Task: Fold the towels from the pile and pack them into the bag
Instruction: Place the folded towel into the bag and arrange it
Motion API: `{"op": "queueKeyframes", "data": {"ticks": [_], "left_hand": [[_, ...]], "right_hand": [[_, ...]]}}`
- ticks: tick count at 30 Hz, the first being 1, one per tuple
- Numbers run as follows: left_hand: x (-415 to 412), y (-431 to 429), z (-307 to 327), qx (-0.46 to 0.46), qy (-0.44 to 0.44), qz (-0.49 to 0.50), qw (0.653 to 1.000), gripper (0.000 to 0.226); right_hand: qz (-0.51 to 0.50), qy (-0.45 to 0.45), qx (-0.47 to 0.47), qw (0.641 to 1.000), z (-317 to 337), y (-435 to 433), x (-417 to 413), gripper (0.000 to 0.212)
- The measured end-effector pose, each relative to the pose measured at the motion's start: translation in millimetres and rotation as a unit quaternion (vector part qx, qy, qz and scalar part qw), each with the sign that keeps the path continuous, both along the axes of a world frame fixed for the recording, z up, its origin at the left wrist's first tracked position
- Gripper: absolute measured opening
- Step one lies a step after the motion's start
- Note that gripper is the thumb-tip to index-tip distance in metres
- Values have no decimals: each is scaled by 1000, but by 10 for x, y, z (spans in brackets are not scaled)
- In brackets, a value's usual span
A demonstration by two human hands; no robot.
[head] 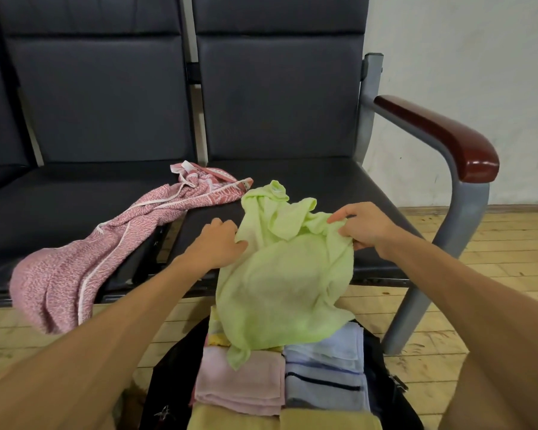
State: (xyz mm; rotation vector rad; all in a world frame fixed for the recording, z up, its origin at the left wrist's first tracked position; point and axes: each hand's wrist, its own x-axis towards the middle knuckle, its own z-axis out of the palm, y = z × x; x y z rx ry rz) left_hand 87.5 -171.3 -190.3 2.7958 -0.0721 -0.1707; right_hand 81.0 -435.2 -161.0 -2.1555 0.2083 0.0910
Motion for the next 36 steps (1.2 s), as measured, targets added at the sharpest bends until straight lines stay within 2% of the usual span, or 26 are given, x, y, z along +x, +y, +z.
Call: {"op": "queueKeyframes", "data": {"ticks": [4, 7, 9, 11, 14, 17, 20, 22, 24, 28, 32, 36], "left_hand": [[-49, -95, 8, -32, 8, -3, 999, 30], [-93, -146, 2, -61, 23, 0, 998, 21], [-101, -158, 45, -126, 26, 26, 991, 16], [-116, -139, 86, -241, 40, 79, 966, 14], [-162, -50, 141, -381, 106, 148, 906, 20], [-271, 57, 200, -457, 181, 167, 854, 29], [-389, 72, 242, -498, 195, 149, 832, 22], [-485, 53, 254, -507, 178, 140, 832, 25], [-556, 30, 246, -509, 150, 114, 840, 25], [-721, 60, 344, -581, 80, 75, 806, 26], [-770, 251, 525, -628, 13, 86, 773, 26], [-848, 466, 684, -653, -24, 96, 751, 27]], "right_hand": [[5, 12, 4, 1000, -9, -1, -8, 9], [-14, -1, 14, 1000, -34, -11, 22, 11], [-30, -19, 30, 999, -38, -25, 25, 7], [-36, -25, 19, 999, -36, -32, 7, 11], [-40, 11, -13, 999, -50, -41, -47, 36], [-32, 51, -37, 997, -70, -53, -118, 21], [-6, 100, -28, 995, 16, -41, -235, 18], [-2, 102, 21, 995, 95, -28, -318, 14], [-15, 87, 135, 987, 161, -43, -389, 14], [-32, 35, 363, 930, 231, -171, -468, 24], [-81, -29, 467, 880, 317, -320, -441, 31], [-114, -62, 505, 853, 333, -424, -469, 31]]}}
